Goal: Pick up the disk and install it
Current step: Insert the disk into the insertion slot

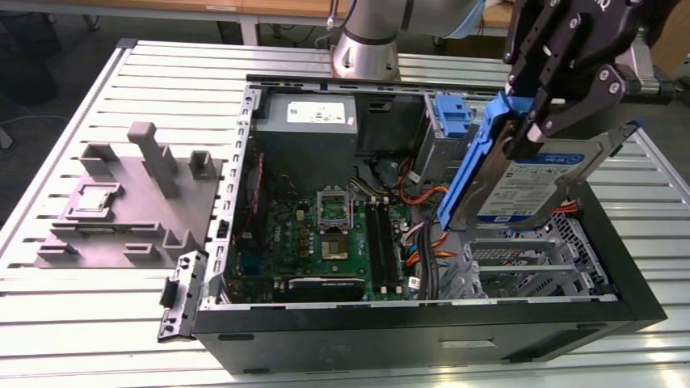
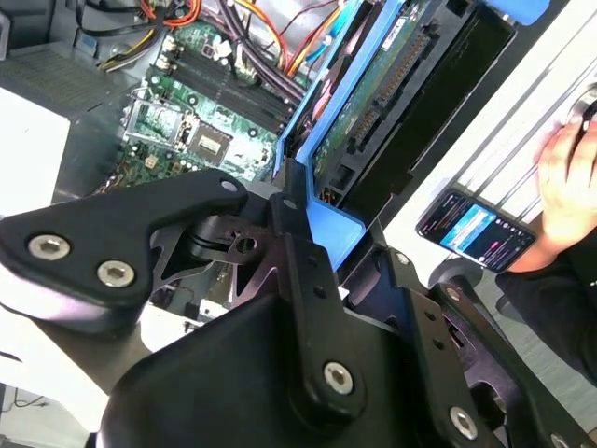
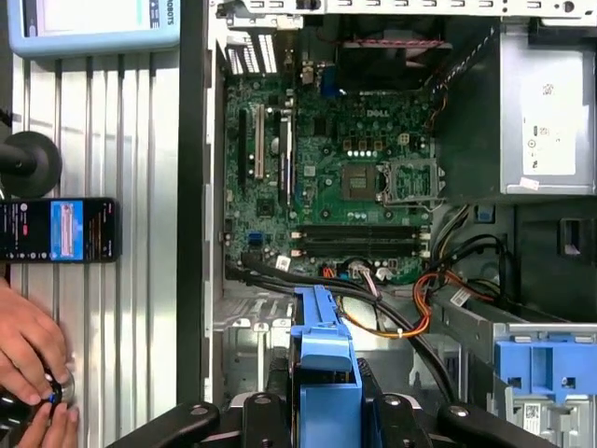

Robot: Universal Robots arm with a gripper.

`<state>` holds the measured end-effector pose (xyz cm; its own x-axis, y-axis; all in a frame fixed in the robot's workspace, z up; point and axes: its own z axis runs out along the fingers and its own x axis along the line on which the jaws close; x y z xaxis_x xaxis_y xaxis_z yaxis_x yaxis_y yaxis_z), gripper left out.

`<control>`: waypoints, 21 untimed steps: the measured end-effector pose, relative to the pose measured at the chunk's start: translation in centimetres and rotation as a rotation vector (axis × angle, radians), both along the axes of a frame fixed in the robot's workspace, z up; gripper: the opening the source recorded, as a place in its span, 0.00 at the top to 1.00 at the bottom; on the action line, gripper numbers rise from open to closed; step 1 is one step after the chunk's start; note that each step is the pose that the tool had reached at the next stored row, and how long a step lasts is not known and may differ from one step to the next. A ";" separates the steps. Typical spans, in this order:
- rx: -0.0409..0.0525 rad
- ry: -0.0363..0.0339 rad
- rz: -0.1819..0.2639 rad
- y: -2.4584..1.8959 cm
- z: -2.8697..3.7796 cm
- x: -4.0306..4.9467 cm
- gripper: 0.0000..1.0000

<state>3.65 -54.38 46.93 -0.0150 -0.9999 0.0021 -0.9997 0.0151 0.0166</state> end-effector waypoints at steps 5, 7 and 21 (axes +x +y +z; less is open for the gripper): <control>0.0003 0.0000 -0.001 -0.55 -0.26 0.36 0.64; 0.0000 0.0000 -0.001 -0.77 -0.35 0.45 0.64; -0.0103 0.0000 -0.002 -1.06 -0.96 3.33 0.64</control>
